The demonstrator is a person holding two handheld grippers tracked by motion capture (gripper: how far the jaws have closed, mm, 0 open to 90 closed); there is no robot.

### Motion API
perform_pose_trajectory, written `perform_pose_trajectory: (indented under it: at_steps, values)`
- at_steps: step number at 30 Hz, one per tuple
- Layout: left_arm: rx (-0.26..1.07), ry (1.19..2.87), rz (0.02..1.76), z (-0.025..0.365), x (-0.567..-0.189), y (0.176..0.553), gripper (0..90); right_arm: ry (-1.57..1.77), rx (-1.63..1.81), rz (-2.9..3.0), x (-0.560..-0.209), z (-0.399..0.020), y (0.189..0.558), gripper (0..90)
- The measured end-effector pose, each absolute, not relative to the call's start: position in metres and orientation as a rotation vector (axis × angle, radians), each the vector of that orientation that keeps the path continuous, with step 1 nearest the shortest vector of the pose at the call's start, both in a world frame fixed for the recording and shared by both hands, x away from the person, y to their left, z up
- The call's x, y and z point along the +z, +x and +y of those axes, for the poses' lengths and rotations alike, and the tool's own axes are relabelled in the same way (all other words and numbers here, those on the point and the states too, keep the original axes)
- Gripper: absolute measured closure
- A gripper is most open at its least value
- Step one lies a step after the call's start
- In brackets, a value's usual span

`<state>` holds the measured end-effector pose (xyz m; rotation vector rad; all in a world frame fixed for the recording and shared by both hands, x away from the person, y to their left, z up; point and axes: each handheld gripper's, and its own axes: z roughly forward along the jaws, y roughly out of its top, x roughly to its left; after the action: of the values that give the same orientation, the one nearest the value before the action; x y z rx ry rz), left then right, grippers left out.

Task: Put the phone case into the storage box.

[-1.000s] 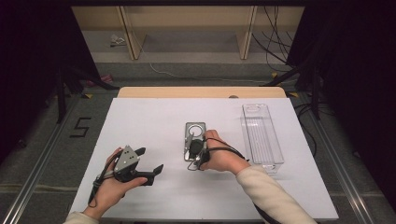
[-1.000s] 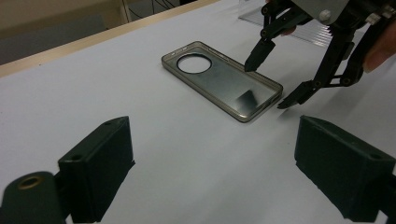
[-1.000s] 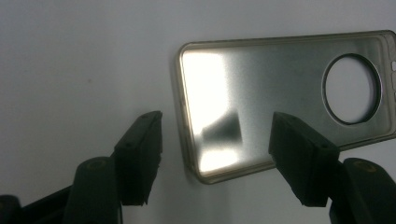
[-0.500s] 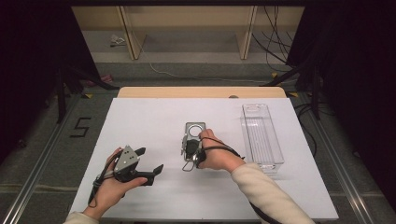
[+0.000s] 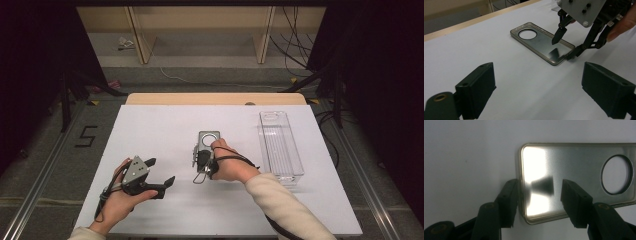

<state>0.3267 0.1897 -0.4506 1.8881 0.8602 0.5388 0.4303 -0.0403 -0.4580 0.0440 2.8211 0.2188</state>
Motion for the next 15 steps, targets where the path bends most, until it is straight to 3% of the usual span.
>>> perform_pose_trajectory:
  at_steps: [6,15]
  values:
    - [0.539,1.887,0.86,0.1897,-0.4505,0.3267,11.3,0.034,0.21,2.829,-0.4583,-0.0387,0.4313,52.5]
    - [0.539,1.886,0.86,0.1896,-0.4504,0.3266,11.4,-0.022,0.179,2.869,-0.4579,-0.0352,0.431,66.5]
